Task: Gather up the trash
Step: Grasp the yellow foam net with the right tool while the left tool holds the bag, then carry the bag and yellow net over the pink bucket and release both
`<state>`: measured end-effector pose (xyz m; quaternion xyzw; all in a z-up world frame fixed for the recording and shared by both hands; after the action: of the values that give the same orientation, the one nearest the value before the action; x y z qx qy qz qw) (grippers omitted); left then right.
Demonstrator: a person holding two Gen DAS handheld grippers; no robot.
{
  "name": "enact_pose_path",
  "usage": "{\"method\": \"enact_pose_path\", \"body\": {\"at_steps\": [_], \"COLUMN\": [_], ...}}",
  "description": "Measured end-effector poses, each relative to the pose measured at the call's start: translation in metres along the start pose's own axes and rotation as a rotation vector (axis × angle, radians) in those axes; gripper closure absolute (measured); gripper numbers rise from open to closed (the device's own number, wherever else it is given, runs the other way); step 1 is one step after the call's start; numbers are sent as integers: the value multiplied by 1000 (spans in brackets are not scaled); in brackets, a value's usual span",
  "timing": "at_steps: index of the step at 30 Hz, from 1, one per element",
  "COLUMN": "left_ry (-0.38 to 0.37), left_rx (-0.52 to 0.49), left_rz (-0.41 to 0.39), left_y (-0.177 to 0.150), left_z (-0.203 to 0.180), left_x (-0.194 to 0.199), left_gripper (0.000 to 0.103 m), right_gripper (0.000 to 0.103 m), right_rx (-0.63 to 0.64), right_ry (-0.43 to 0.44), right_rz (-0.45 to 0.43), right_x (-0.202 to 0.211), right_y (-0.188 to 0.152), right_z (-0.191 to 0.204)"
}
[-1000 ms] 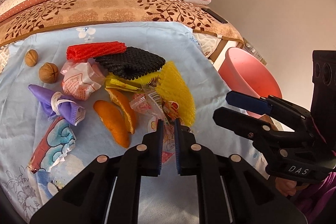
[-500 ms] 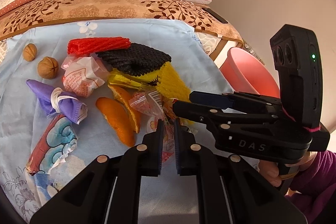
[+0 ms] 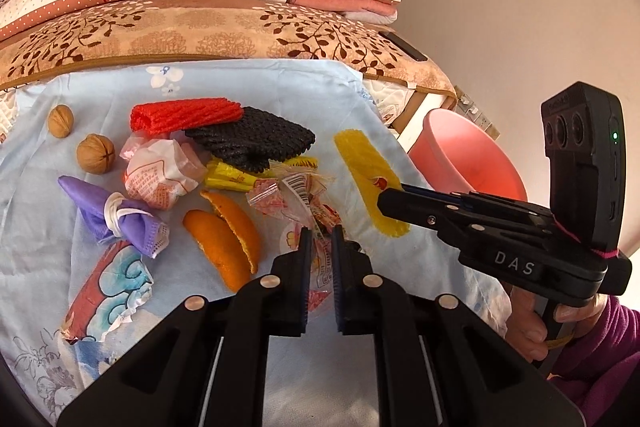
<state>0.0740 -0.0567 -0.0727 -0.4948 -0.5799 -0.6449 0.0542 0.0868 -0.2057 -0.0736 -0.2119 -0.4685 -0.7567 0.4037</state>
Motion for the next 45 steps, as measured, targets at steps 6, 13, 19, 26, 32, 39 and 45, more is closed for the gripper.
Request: {"method": "enact_pose_path", "body": {"at_steps": [6,13,19,26,32,39,45], "left_ry": [4,0,-23,-55,-77,-89,-95], "left_rx": [-3,-27,-54,-99,-134,-162,-191], "left_rz": [-42,-87,-117,-133,-136,-114,-96], "left_y": [16,38,59,80,93,99,101], "left_z": [-8,-27,-46,-76,-103,-123,-138], "left_x": [7,8,4,-10,-28,-48,-60], "left_gripper": [94,94,94,94,94,94,94], "right_gripper": [91,91,91,91,91,91,91], "right_rx": [-18,-36,-68,-141,-205,-265,-296], "right_ry": [-33,-92,-131,-181,-232,-273,-293], "right_rz": [-93,-193,-258,-307,-339,-352,-364], "right_x": [28,54,72,93,106,113,119], "right_y": [8,14,17,21,20,17,15], "right_z": [-10,-24,-40,-74,-105,-132,-147]}}
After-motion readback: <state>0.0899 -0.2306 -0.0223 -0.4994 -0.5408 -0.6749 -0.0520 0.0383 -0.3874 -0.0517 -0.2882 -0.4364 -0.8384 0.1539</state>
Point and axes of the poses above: each gripper's, at about its wrist camera, not at the fingertips, and x roughly against the way its jaws point, z to its left, y to its top, the point moved 3 cm from there along -x, roughly the way its jaws point, and after that the axes turned 13 degrees about -x, right-handed, at the moved point
